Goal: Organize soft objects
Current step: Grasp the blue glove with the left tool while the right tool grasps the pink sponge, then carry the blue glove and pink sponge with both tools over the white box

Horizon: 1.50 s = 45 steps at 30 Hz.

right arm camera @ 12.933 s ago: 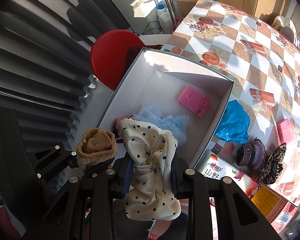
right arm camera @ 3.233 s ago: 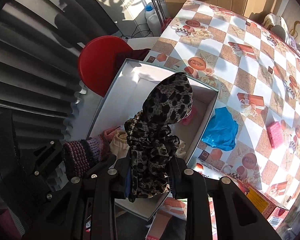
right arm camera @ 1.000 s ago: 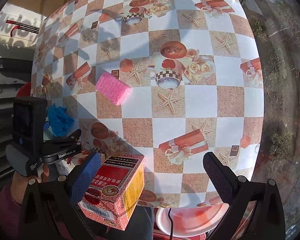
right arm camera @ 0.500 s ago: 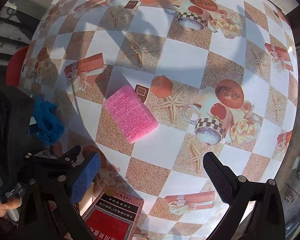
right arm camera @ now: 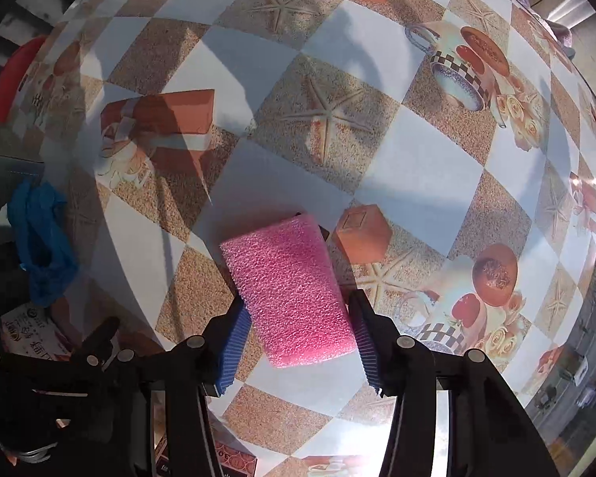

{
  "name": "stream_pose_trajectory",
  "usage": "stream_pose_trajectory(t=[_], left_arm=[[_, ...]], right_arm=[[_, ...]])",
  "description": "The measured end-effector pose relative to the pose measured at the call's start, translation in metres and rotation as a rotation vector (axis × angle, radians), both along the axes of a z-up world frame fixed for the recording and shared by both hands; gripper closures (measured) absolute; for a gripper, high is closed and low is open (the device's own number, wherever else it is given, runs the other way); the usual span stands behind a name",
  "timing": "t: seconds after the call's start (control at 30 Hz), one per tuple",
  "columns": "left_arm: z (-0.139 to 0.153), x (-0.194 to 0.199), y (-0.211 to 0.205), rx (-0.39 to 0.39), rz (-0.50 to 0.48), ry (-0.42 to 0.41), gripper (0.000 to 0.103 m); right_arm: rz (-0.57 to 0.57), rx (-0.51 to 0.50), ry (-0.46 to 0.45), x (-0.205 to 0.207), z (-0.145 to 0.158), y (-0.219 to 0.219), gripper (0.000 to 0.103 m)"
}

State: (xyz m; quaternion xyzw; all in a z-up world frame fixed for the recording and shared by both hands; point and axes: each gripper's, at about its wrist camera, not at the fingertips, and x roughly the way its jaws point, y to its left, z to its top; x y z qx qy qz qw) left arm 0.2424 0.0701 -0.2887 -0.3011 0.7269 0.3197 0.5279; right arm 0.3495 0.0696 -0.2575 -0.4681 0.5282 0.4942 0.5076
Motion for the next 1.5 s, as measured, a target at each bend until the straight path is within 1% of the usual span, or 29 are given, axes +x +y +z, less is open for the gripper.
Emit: stream_pose_trajectory(t=[0.03, 0.07, 0.1, 0.2, 0.23, 0.4, 0.47, 0.5, 0.57, 0.63, 0.73, 0.83, 0.9, 1.07, 1.2, 1.3, 1.4, 1.5], left_arm=[[0.008, 0.000, -0.004, 0.012, -0.010, -0.012, 0.030], [0.012, 0.001, -0.004, 0.027, -0.032, -0.016, 0.051], [0.016, 0.001, -0.005, 0.042, -0.056, -0.024, 0.070], [0.030, -0.004, -0.002, 0.036, -0.053, -0.120, 0.089], [0.036, -0.006, -0.001, 0.045, -0.052, -0.149, 0.091], [0.068, -0.013, -0.005, 0.078, -0.074, -0.260, 0.091], [0.085, -0.011, -0.009, 0.085, -0.089, -0.307, 0.092], [0.096, -0.020, -0.008, 0.089, -0.099, -0.333, 0.092], [0.112, -0.022, -0.012, 0.106, -0.127, -0.371, 0.092], [0.122, -0.026, -0.018, 0.119, -0.156, -0.392, 0.092], [0.134, -0.027, -0.029, 0.115, -0.170, -0.424, 0.092], [0.146, -0.034, -0.031, 0.127, -0.196, -0.447, 0.092], [0.154, -0.038, -0.044, 0.133, -0.218, -0.457, 0.092], [0.179, -0.056, -0.069, 0.165, -0.297, -0.476, 0.092], [0.193, -0.076, -0.079, 0.181, -0.322, -0.492, 0.092], [0.203, -0.095, -0.082, 0.205, -0.320, -0.499, 0.092], [0.211, -0.117, -0.079, 0.226, -0.295, -0.508, 0.092], [0.218, -0.141, -0.075, 0.263, -0.269, -0.497, 0.092]], right_arm=[[-0.010, 0.004, 0.023, 0.002, 0.001, -0.002, 0.053], [-0.032, 0.011, 0.050, 0.005, 0.003, -0.006, 0.053], [-0.060, 0.020, 0.067, 0.012, 0.008, -0.013, 0.053], [-0.163, 0.048, 0.115, 0.032, 0.019, -0.027, 0.053], [-0.199, 0.056, 0.128, 0.039, 0.024, -0.032, 0.053], [-0.359, 0.108, 0.185, 0.065, 0.051, -0.063, 0.053], [-0.404, 0.130, 0.204, 0.070, 0.063, -0.074, 0.053], [-0.423, 0.141, 0.216, 0.071, 0.069, -0.079, 0.053], [-0.450, 0.163, 0.238, 0.073, 0.082, -0.090, 0.053], [-0.467, 0.182, 0.237, 0.072, 0.093, -0.098, 0.053], [-0.512, 0.213, 0.258, 0.065, 0.107, -0.111, 0.053], [-0.552, 0.235, 0.274, 0.060, 0.120, -0.125, 0.053], [-0.572, 0.247, 0.276, 0.056, 0.128, -0.132, 0.053], [-0.580, 0.275, 0.262, 0.036, 0.150, -0.145, 0.053], [-0.561, 0.293, 0.251, 0.008, 0.167, -0.148, 0.053], [-0.537, 0.300, 0.259, -0.018, 0.177, -0.146, 0.053], [-0.505, 0.300, 0.276, -0.047, 0.182, -0.140, 0.053], [-0.465, 0.293, 0.292, -0.078, 0.183, -0.129, 0.053]])
